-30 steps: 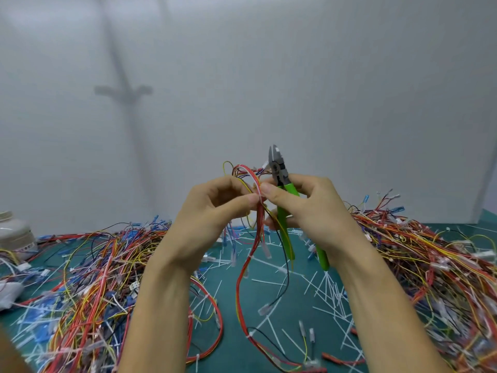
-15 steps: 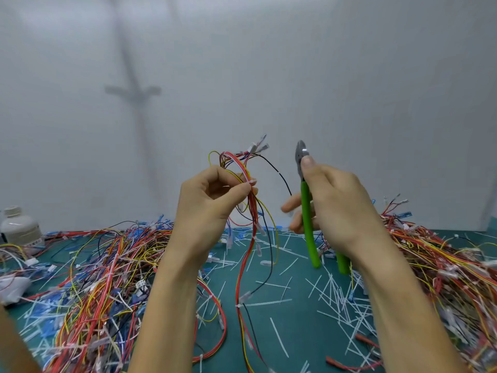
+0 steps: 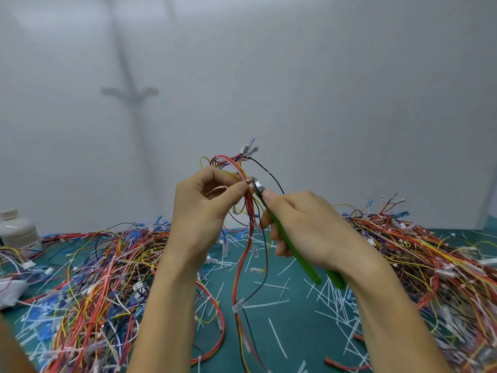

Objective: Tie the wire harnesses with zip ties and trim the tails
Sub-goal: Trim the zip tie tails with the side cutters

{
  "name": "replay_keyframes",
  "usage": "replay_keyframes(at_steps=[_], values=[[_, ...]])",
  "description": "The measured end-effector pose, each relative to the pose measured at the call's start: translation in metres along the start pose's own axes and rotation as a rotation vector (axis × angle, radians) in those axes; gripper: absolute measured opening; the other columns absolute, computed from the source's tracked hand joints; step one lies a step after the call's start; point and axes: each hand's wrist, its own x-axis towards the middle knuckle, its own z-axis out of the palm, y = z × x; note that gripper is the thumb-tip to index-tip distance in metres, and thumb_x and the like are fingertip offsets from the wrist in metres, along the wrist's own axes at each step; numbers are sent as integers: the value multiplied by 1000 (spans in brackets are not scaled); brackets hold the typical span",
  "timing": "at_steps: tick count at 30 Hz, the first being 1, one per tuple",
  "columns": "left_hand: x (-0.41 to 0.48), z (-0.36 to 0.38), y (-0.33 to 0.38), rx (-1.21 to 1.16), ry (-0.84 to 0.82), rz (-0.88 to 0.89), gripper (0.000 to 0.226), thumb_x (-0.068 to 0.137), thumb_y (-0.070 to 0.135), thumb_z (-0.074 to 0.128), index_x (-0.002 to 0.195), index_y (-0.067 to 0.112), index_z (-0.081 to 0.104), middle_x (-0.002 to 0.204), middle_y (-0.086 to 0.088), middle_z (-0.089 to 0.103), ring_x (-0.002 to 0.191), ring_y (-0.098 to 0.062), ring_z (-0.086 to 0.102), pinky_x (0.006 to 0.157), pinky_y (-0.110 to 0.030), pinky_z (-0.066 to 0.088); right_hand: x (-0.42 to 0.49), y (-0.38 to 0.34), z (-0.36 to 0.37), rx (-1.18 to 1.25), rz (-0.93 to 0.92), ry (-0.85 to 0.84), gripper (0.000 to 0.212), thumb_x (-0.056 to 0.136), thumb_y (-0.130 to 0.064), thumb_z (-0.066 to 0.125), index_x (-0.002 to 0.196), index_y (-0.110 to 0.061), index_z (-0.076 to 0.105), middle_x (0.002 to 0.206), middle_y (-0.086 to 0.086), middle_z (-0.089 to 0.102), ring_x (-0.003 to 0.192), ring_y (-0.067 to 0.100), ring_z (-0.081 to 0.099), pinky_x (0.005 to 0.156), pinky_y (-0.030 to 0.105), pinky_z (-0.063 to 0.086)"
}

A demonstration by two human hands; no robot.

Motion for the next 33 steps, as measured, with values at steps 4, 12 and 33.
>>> replay_keyframes(at_steps=[4,12,33], values=[[0,1,1,17,-10,4,12,81,8,76,76,5,66,72,-2,71,66,-11,63,65,-20,53,0,-1,0,-25,-12,20,59,101,-50,36,78,-6,67,66,4,65,53,21,68,71,47,57],[-1,0,3,27,-13,10,11,80,11,77,74,11,69,72,2,72,67,-7,65,66,-18,52,-2,-5,1,-96,-62,96,63,100,-54,36,76,-4,65,70,17,63,69,39,60,72,50,54],[3,1,3,-452,61,-469,12,87,-8,57,87,0,65,76,-7,75,69,-14,72,63,-19,56,-15,-14,-14,-160,-107,88,51,92,-62,41,80,-17,63,70,6,68,66,25,67,74,46,56]])
